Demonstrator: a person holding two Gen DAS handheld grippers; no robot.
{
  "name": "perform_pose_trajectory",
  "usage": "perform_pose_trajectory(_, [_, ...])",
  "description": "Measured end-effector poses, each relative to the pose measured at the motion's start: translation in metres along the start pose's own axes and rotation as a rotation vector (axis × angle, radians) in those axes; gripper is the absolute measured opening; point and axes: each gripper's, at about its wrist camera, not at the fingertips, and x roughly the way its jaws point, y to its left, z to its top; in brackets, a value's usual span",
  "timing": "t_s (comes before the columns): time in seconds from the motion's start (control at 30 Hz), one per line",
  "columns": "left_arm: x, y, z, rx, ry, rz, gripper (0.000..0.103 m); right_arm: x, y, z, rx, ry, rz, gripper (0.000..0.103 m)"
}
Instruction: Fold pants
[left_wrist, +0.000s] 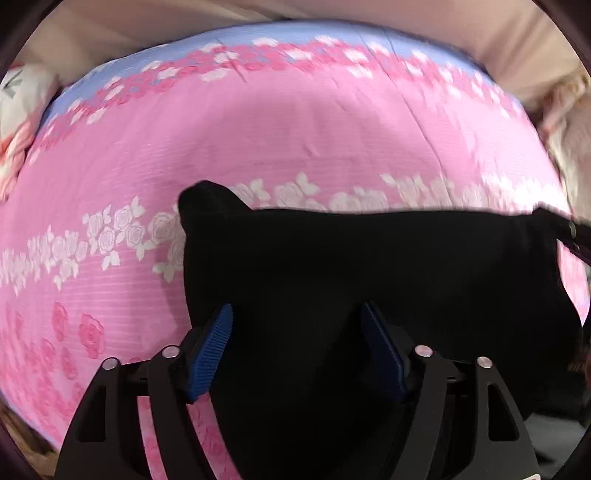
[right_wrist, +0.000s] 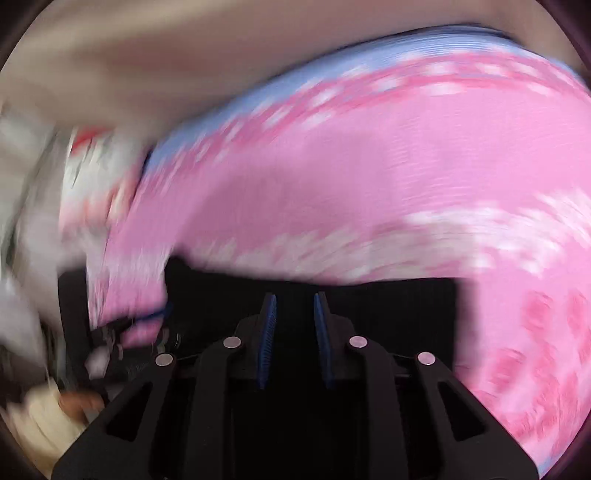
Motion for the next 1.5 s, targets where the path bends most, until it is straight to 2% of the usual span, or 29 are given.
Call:
perform_pose_trajectory(0.03, [0.001,0.003,0.002,-0.025,0.003,-0.014,0.073,0.012,-0.012,0.001,0.038,0.008,-0.019,0.013])
perform_pose_trajectory(0.07, [0.001,0.010,0.004,-0.065,0.003,-0.034,0.073,0.011,-0.029,0.001,0.151,-0.020,0.026,0.006])
perform_pose_trajectory(0.1, [0.000,0.018,0.005,-0.104,-0.005,-0.061,0.073,0.001,-0.038,0.004,0.257,-0.043,0.028,0.006])
perform_pose_trajectory(0.13, [0.000,0.024,0.009,-0.124,-0.006,-0.057,0.072,-0.010,-0.029,0.007,0.255,-0.068,0.022,0.010])
perform_pose_trajectory(0.2, [-0.004,0.041,0.009,-0.149,-0.006,-0.020,0.072,-0.017,0.012,0.018,0.115,-0.062,0.064,0.012])
perform_pose_trajectory(0.27, [-0.018,0.059,0.004,-0.199,-0.043,0.008,0.071,-0.003,0.056,0.029,-0.020,0.012,0.146,0.012])
perform_pose_trajectory(0.33, [-0.033,0.084,-0.009,-0.261,-0.058,0.030,0.071,0.030,0.106,0.038,-0.135,0.107,0.245,0.012])
perform_pose_trajectory(0.37, [-0.036,0.093,-0.014,-0.282,-0.055,0.039,0.071,0.048,0.124,0.046,-0.165,0.151,0.264,0.012])
perform_pose_trajectory(0.4, [-0.042,0.103,-0.022,-0.305,-0.054,0.048,0.071,0.075,0.144,0.052,-0.213,0.210,0.259,0.012])
perform_pose_trajectory(0.47, [-0.056,0.117,-0.043,-0.332,-0.048,0.063,0.071,0.126,0.158,0.064,-0.274,0.275,0.136,0.005])
perform_pose_trajectory(0.5, [-0.061,0.119,-0.052,-0.333,-0.048,0.086,0.071,0.137,0.153,0.074,-0.235,0.271,0.169,0.000])
perform_pose_trajectory(0.57, [-0.070,0.121,-0.069,-0.342,-0.043,0.098,0.071,0.140,0.149,0.089,-0.155,0.264,0.194,0.000])
perform_pose_trajectory(0.6, [-0.074,0.119,-0.077,-0.341,-0.039,0.087,0.071,0.131,0.151,0.093,-0.150,0.232,0.197,0.000])
perform_pose_trajectory(0.67, [-0.076,0.114,-0.087,-0.328,-0.033,0.091,0.071,0.109,0.155,0.092,-0.178,0.155,0.172,0.007])
perform_pose_trajectory(0.73, [-0.077,0.108,-0.094,-0.315,-0.034,0.071,0.071,0.118,0.165,0.085,-0.217,0.225,0.218,0.007])
perform_pose_trajectory(0.77, [-0.075,0.105,-0.095,-0.309,-0.032,0.065,0.071,0.130,0.165,0.088,-0.247,0.248,0.197,0.004])
perform_pose_trajectory(0.8, [-0.072,0.100,-0.094,-0.299,-0.031,0.059,0.071,0.143,0.162,0.087,-0.277,0.247,0.137,0.002])
perform_pose_trajectory(0.87, [-0.065,0.090,-0.089,-0.261,-0.016,0.048,0.071,0.142,0.142,0.097,-0.156,0.202,0.169,0.003])
perform_pose_trajectory(0.9, [-0.063,0.084,-0.085,-0.241,-0.010,0.050,0.071,0.127,0.130,0.104,-0.095,0.145,0.102,0.009])
perform_pose_trajectory(1.0, [-0.059,0.072,-0.073,-0.195,-0.001,0.069,0.071,0.068,0.100,0.102,-0.036,0.013,0.116,0.009])
perform_pose_trajectory(1.07, [-0.054,0.067,-0.066,-0.171,0.005,0.069,0.071,0.030,0.078,0.089,-0.040,-0.039,0.073,0.010])
perform_pose_trajectory(1.1, [-0.051,0.065,-0.063,-0.165,0.016,0.068,0.071,0.008,0.062,0.075,-0.035,-0.064,0.023,0.025])
perform_pose_trajectory(1.13, [-0.047,0.064,-0.060,-0.160,0.029,0.060,0.071,-0.009,0.046,0.063,-0.018,-0.075,-0.029,0.035])
perform_pose_trajectory(1.17, [-0.044,0.062,-0.058,-0.155,0.040,0.056,0.071,-0.026,0.031,0.049,0.005,-0.087,-0.086,0.065])
perform_pose_trajectory(1.2, [-0.040,0.059,-0.054,-0.149,0.059,0.058,0.071,-0.037,0.019,0.041,0.027,-0.106,-0.119,0.078])
perform_pose_trajectory(1.23, [-0.038,0.056,-0.051,-0.141,0.069,0.068,0.071,-0.051,0.007,0.025,0.050,-0.129,-0.140,0.080])
perform_pose_trajectory(1.37, [-0.033,0.051,-0.042,-0.115,0.091,0.124,0.078,-0.081,-0.039,-0.027,0.171,-0.120,-0.148,0.080])
perform_pose_trajectory(1.5, [-0.026,0.048,-0.036,-0.096,0.135,0.168,0.081,-0.075,-0.065,-0.064,0.272,-0.077,-0.115,0.082])
